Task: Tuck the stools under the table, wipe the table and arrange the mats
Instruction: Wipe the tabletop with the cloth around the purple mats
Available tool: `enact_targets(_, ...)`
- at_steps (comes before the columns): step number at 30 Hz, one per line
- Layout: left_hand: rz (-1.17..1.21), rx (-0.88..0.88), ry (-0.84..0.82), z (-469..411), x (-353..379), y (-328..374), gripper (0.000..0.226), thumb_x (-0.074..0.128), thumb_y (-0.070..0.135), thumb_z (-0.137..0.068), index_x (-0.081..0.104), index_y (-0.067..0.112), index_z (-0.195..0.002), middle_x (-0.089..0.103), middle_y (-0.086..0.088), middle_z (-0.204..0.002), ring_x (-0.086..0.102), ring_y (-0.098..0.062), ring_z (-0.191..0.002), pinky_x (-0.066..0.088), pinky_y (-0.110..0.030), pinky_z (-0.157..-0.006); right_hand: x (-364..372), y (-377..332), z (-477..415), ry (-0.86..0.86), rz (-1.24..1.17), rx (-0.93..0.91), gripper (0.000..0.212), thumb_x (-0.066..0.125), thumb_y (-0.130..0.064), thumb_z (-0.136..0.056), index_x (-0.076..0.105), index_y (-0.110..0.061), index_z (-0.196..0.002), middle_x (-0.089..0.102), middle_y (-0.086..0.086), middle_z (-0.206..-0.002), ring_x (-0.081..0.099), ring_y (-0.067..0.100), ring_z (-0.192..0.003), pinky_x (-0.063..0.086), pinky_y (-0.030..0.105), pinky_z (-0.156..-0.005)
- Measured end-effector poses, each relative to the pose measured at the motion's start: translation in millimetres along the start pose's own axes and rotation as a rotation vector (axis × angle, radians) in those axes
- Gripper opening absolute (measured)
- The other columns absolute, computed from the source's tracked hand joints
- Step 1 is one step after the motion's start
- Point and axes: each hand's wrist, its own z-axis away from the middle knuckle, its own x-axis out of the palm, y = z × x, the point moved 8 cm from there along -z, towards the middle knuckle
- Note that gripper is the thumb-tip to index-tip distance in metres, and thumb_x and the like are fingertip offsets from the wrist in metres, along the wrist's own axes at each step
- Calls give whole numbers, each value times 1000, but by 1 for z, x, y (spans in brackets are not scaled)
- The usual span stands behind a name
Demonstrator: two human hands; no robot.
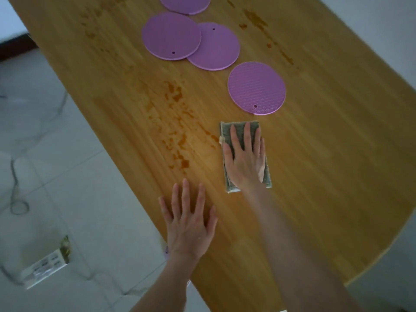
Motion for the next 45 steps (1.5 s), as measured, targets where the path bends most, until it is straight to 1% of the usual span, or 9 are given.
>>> enact_targets(9,4,10,-14,-2,1,0,63,34,54,-90,39,20,-142,35,-17,-149,23,-36,-139,10,-61,-110,-2,14,-14,-35,20,132,58,12,-52,-99,2,-31,-151,-10,4,-160,-16,27,-145,-13,40,-117)
enact_targets(15,12,22,8,0,-2,-1,62,34,54,-90,39,20,-142,35,-17,-148,23,-36,-139,10,-60,-111,4,10,36,-4,41,-52,64,4,-57,-93,6,-30,-151,-3,4,-160,-5,29,-147,-8,38,-116)
enact_targets(21,14,17,7,0,1,0,63,34,54,-90,39,20,-142,34,-17,-149,23,-36,-139,10,-61,-110,-1,49,19,-33,37,216,59,9,-53,-98,-2,-30,-151,-12,4,-160,-14,27,-145,-9,42,-118)
enact_targets(27,50,15,31,1,-4,-1,59,38,52,-90,44,20,-139,35,-16,-148,24,-34,-139,11,-60,-110,10,12,41,-16,25,57,61,5,-57,-96,0,-31,-151,-9,2,-160,-14,27,-146,-11,38,-117)
enact_targets(30,156,59,72,5,-15,-3,54,40,48,-89,50,21,-135,38,-16,-147,30,-35,-137,16,-59,-110,7,18,56,-12,27,98,68,-2,-60,-89,4,-32,-151,-6,0,-160,-9,25,-147,-9,36,-116)
enact_targets(34,158,142,129,-29,-38,-49,54,40,48,-88,47,22,-135,39,-16,-145,31,-36,-135,16,-57,-111,5,-3,43,-13,-37,299,56,12,-50,-99,1,-32,-151,-9,1,-160,-13,26,-146,-8,41,-118)
enact_targets(37,120,167,122,-78,-52,-105,55,38,50,-88,49,21,-133,39,-17,-144,30,-36,-135,18,-57,-112,6,-37,27,10,-83,393,55,12,-52,-99,-1,-35,-150,-10,0,-160,-16,27,-145,-8,42,-118)
enact_targets(42,35,209,61,-144,-72,-165,61,29,54,-90,48,19,-137,38,-19,-146,28,-38,-136,13,-54,-113,17,-124,7,38,-93,328,54,11,-52,-99,1,-36,-150,-8,-1,-160,-14,27,-146,-12,39,-116)
enact_targets(45,17,278,30,-176,-75,-177,65,28,55,-89,46,16,-138,35,-20,-147,26,-39,-138,8,-54,-113,22,-137,22,69,-77,360,58,7,-55,-96,9,-34,-150,0,-2,-160,-5,25,-147,-11,34,-114)
